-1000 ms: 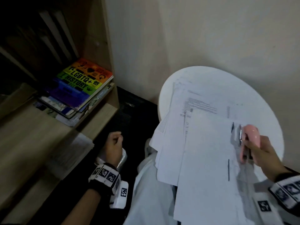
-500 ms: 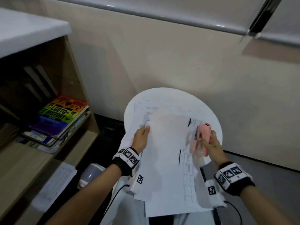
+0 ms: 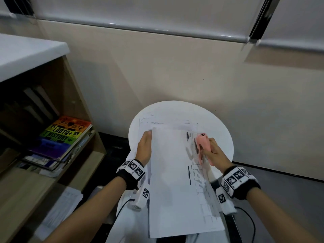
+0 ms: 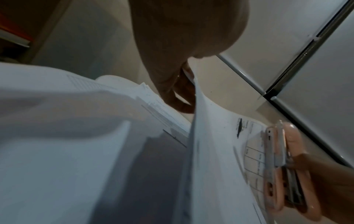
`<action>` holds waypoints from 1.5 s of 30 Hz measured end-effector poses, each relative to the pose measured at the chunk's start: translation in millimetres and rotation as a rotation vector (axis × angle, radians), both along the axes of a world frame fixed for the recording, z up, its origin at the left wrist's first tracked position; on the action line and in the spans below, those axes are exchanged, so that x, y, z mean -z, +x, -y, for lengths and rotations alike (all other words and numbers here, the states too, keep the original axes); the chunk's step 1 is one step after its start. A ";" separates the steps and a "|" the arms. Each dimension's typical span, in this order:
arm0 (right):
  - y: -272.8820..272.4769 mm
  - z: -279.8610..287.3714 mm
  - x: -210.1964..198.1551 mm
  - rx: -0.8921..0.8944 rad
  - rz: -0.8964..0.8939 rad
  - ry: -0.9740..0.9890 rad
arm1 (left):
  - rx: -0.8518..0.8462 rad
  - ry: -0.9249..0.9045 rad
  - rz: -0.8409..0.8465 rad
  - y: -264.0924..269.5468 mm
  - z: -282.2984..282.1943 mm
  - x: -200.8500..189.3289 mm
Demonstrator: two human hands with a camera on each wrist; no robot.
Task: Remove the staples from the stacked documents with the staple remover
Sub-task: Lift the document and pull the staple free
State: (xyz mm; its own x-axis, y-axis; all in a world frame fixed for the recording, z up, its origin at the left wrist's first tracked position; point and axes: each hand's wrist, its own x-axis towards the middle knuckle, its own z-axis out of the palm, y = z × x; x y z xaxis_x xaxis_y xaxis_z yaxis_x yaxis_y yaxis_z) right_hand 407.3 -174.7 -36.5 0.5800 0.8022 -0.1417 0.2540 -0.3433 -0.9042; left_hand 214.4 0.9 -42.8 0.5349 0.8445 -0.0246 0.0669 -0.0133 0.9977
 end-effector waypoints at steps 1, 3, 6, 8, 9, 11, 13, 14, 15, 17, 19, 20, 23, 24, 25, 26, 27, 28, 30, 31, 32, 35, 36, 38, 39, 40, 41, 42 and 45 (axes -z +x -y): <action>0.1 -4.8 0.0 -0.008 0.008 -0.005 | 0.022 -0.061 -0.002 0.2 0.9 0.4; -1.5 -14.7 -2.0 0.009 0.019 -0.010 | 0.086 -0.010 -0.007 -0.7 5.3 -1.0; -2.0 -24.5 -7.8 0.113 -0.018 0.015 | 0.146 0.178 -0.006 -1.6 4.8 -0.4; 4.2 -21.9 -8.6 0.185 -0.104 0.019 | 0.131 0.196 0.028 -3.4 -2.7 -4.7; 8.5 -18.1 -9.4 0.189 -0.160 0.020 | 0.128 0.175 0.050 -4.0 -8.6 -6.7; 11.9 -9.7 -13.7 0.116 -0.264 0.024 | 0.134 0.107 0.101 -7.1 -17.2 -16.1; 9.0 -4.6 -21.6 0.066 -0.365 0.070 | 0.113 0.068 0.158 -7.1 -24.2 -21.7; 5.8 -2.5 -26.7 0.058 -0.402 0.103 | 0.088 0.040 0.178 -6.1 -24.3 -25.3; 3.1 -0.8 -31.6 0.051 -0.413 0.133 | 0.057 0.013 0.206 -3.9 -24.8 -25.8; -2.6 0.8 -42.4 0.020 -0.400 0.195 | -0.031 -0.019 0.243 -0.7 -20.6 -32.2; -7.9 1.9 -54.7 -0.002 -0.292 0.254 | -0.124 0.052 0.273 2.1 -14.5 -43.3; -11.2 1.4 -62.8 -0.006 -0.208 0.294 | -0.148 0.115 0.300 3.0 -8.8 -55.4; -24.8 -2.6 -91.0 -0.015 0.010 0.475 | -0.176 0.372 0.360 9.1 6.8 -98.4; -29.8 -4.1 -98.5 -0.021 0.024 0.538 | -0.193 0.458 0.364 11.5 11.7 -112.7; -33.5 -5.2 -104.1 -0.026 0.041 0.581 | -0.208 0.523 0.373 14.1 14.5 -123.1; -36.5 -5.4 -108.7 -0.027 0.047 0.608 | -0.217 0.563 0.378 16.0 14.6 -129.8; -37.5 -4.8 -110.7 -0.026 0.056 0.609 | -0.221 0.582 0.383 17.4 13.7 -133.7; -37.8 -3.7 -111.5 -0.030 0.056 0.603 | -0.215 0.584 0.369 18.0 10.9 -133.1; -35.4 -0.9 -106.9 -0.018 0.070 0.555 | -0.156 0.540 0.330 18.0 6.9 -124.0; -33.8 -0.4 -103.0 -0.011 0.072 0.529 | -0.119 0.511 0.305 18.1 6.2 -117.5; -32.9 -0.2 -99.7 -0.005 0.066 0.512 | -0.080 0.487 0.280 18.3 6.5 -112.0; -29.9 -2.9 -91.9 0.028 0.037 0.486 | -0.006 0.427 0.191 20.5 6.5 -97.9; -28.6 -4.7 -91.2 0.042 0.030 0.477 | 0.010 0.414 0.154 21.2 6.5 -96.3; -24.7 -10.3 -88.8 0.075 -0.002 0.476 | 0.042 0.367 0.102 24.2 6.2 -96.6; -22.7 -13.3 -88.3 0.084 -0.021 0.481 | 0.052 0.333 0.094 27.1 5.1 -94.9; -21.8 -16.3 -90.2 0.089 -0.022 0.475 | 0.063 0.315 0.106 29.2 4.3 -95.4; -21.0 -19.2 -91.9 0.083 -0.006 0.464 | 0.063 0.304 0.117 31.3 3.9 -97.0; -20.7 -21.4 -94.3 0.079 0.020 0.441 | 0.048 0.304 0.126 33.3 4.7 -100.3; -22.9 -21.2 -106.2 0.128 0.015 0.500 | -0.039 0.307 0.169 35.6 -0.3 -101.0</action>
State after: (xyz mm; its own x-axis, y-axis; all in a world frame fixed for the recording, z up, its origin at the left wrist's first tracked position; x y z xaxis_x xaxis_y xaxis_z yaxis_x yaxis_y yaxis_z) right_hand 384.5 -153.6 69.6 0.6770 0.6922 0.2498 0.2522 0.1007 -0.9624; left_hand 250.0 1.2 58.1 0.4768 0.8187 0.3200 -0.0921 -0.3155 0.9444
